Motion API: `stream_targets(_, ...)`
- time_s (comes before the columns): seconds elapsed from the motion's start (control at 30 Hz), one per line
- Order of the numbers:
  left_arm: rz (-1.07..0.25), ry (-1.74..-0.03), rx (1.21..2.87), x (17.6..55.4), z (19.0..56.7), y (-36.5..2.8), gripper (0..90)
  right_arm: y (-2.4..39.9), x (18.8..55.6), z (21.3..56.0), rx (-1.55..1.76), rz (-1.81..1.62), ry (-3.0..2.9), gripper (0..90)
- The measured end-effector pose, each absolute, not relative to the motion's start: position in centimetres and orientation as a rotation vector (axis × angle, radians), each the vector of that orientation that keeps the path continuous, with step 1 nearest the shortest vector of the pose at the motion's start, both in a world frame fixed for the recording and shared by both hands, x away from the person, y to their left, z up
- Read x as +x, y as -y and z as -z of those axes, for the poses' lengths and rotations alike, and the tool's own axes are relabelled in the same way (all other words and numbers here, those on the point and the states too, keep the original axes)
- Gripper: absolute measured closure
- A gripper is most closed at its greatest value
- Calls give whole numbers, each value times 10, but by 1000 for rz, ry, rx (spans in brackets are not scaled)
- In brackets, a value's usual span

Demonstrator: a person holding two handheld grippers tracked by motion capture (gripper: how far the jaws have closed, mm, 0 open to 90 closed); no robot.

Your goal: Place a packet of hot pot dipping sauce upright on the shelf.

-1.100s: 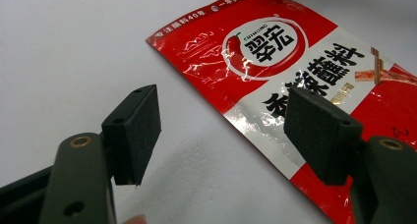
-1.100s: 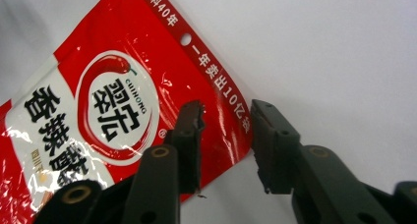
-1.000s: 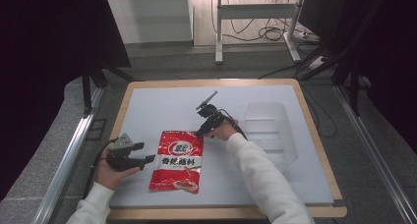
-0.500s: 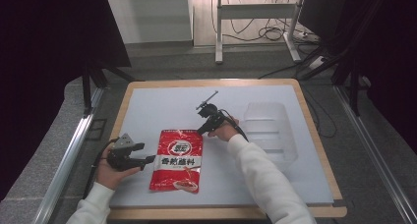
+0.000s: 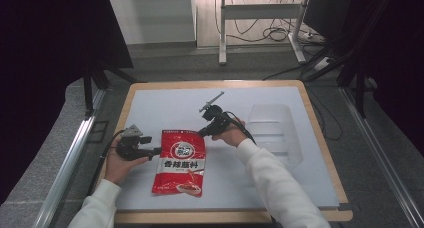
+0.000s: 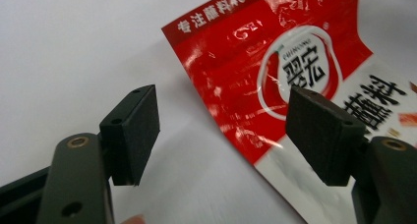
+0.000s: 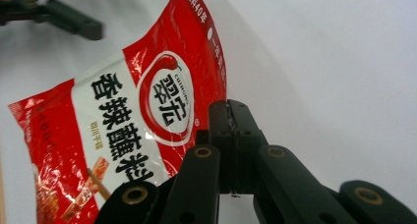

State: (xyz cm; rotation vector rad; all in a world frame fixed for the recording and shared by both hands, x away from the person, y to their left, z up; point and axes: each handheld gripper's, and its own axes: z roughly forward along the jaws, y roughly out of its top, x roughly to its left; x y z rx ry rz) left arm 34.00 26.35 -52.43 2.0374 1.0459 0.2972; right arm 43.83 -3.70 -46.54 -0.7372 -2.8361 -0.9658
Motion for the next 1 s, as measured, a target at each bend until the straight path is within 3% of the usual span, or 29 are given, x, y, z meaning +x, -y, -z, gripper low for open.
stream_targets(0.6,-175,-973,2024,383,535,-245,312,38,426,459,-620,989,2864,892)
stream_targets(0.8,-182,-922,2063,379,534,-242,445,39,424,459,-599,992,2872,892)
stream_targets(1.0,-190,-884,2079,366,527,-246,664,40,424,462,-605,986,2881,891)
